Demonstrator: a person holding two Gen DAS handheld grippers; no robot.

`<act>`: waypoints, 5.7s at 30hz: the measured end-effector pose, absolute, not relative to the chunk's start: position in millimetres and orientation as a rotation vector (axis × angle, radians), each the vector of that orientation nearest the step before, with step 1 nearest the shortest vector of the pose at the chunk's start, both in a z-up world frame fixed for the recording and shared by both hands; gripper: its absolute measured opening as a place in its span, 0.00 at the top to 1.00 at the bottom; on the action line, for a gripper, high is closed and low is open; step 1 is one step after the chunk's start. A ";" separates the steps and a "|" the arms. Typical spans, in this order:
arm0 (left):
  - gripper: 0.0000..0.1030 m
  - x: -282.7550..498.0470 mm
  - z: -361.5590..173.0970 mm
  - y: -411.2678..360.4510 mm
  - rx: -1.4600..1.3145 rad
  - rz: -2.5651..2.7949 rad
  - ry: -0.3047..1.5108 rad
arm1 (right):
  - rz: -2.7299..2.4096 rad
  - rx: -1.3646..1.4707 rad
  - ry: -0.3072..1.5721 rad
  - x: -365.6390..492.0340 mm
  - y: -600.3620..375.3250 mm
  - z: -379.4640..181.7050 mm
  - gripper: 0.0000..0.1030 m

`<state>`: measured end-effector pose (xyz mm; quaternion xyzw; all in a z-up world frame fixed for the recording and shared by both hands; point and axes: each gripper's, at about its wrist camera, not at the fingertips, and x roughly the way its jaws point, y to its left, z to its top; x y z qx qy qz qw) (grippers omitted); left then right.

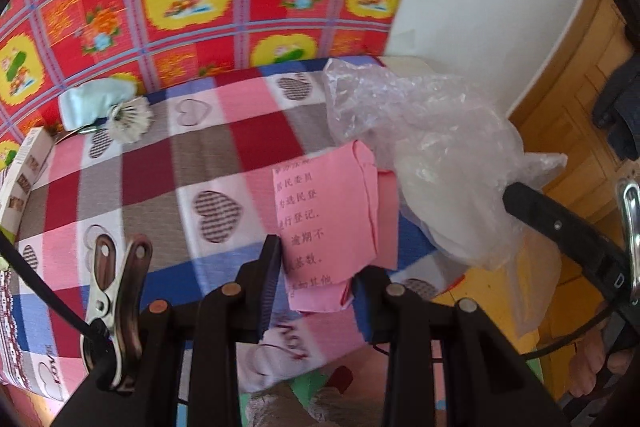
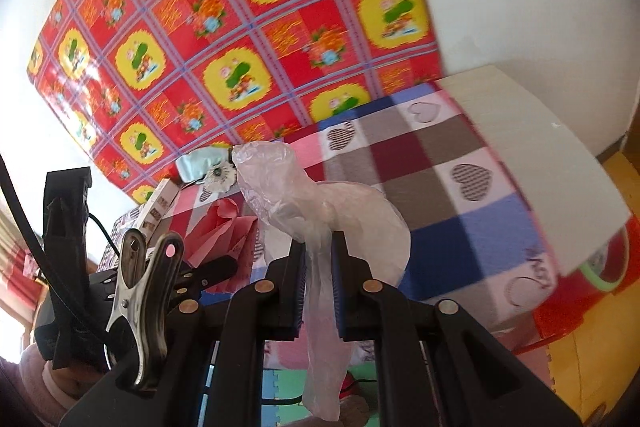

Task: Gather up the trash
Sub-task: 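Carry the pink paper and plastic bag in both grippers over the red bucket, then open the left gripper to drop the pink paper into the bucket, then open the right gripper to drop the plastic bag into the bucket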

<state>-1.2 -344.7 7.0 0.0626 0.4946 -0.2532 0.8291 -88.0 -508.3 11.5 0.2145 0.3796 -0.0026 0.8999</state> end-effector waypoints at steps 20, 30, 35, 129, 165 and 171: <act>0.68 -42.7 10.5 -465.7 0.214 -0.688 1.044 | -0.115 0.513 0.752 -158.1 -601.2 13.5 0.88; 0.68 -27.3 10.0 -530.0 0.263 -0.853 1.035 | -0.256 0.563 0.719 -168.1 -646.6 15.8 0.88; 0.68 -18.2 12.4 -560.7 0.297 -0.924 1.020 | -0.328 0.591 0.675 -173.8 -667.5 16.1 0.88; 0.44 -95.7 -231.7 -943.9 0.493 -0.749 1.347 | -0.408 0.810 0.915 -245.9 -1070.8 -196.7 0.88; 0.44 -113.9 -209.5 -923.7 0.406 -0.736 1.332 | -0.328 0.759 0.986 -224.8 -1049.6 -205.8 0.77; 0.44 -124.3 -194.7 -920.2 0.400 -0.754 1.314 | -0.334 0.741 0.963 -232.7 -1044.5 -190.3 0.77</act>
